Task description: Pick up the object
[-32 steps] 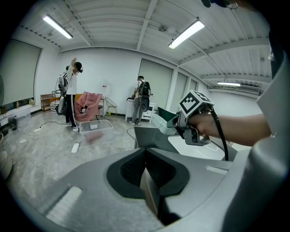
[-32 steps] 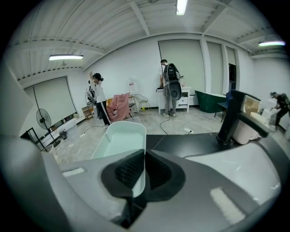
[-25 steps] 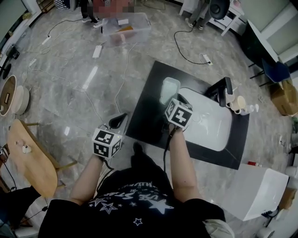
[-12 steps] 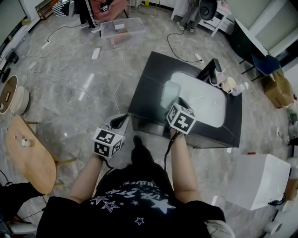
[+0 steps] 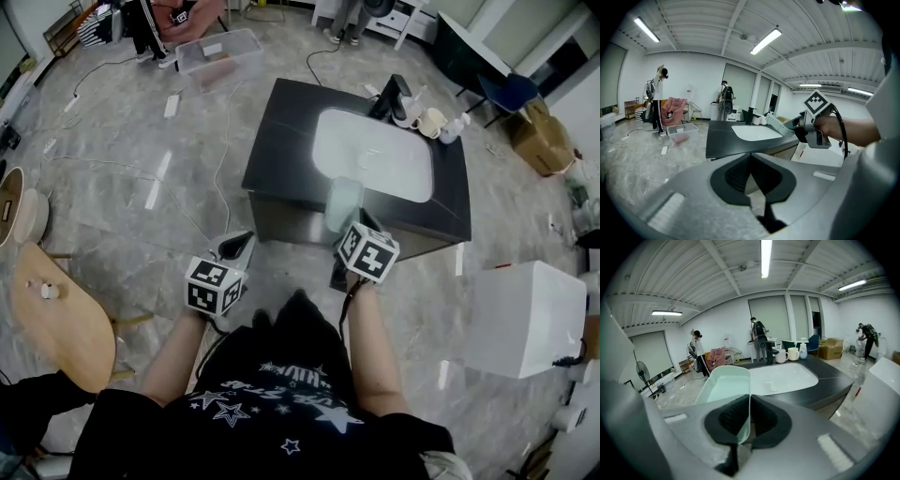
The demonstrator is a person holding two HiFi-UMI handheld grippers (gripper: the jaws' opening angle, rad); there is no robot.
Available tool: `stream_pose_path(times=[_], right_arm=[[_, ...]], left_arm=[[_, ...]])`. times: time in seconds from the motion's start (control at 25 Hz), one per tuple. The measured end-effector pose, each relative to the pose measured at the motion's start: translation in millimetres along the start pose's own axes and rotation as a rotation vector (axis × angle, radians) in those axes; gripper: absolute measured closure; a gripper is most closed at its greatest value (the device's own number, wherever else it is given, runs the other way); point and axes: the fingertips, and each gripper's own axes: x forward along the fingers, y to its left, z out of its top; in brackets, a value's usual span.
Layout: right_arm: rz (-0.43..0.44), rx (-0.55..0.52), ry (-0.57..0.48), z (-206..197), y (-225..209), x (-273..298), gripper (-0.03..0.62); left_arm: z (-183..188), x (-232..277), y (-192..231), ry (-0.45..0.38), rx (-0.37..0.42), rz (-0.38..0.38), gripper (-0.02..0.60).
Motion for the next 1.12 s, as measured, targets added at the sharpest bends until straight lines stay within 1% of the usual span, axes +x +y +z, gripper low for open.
stream_pose_path(times=[0.2, 0.36, 0.48, 0.68, 0.88, 1.12], right_arm=[[-0.026, 0.015, -0.015, -6, -38, -29, 0.585], [-0.01, 0.005, -0.007, -13, -64, -47, 0.583], [0.003, -0.006, -0.001, -18, -88, -62, 0.585], [0.046, -0.019, 0.004, -32, -121, -93, 0.583], [0.093, -0.031, 0.019, -55, -150, -127, 0.585], [0.115, -0.036, 0.029, -77, -187, -156, 0.583]], left_arm=[[6, 4, -38, -0.006, 0.03, -0.033, 0.572], [9, 9, -71, -0.011, 0.041, -0.037, 0.572], [7, 12, -103, -0.013, 0.027, -0.031, 0.572], [0, 13, -154, -0.01, 0.037, -0.007, 0.572], [-14, 3, -209, -0.004, 0.04, 0.016, 0.572], [-34, -7, -249, 0.006, 0.031, 0.074, 0.572]])
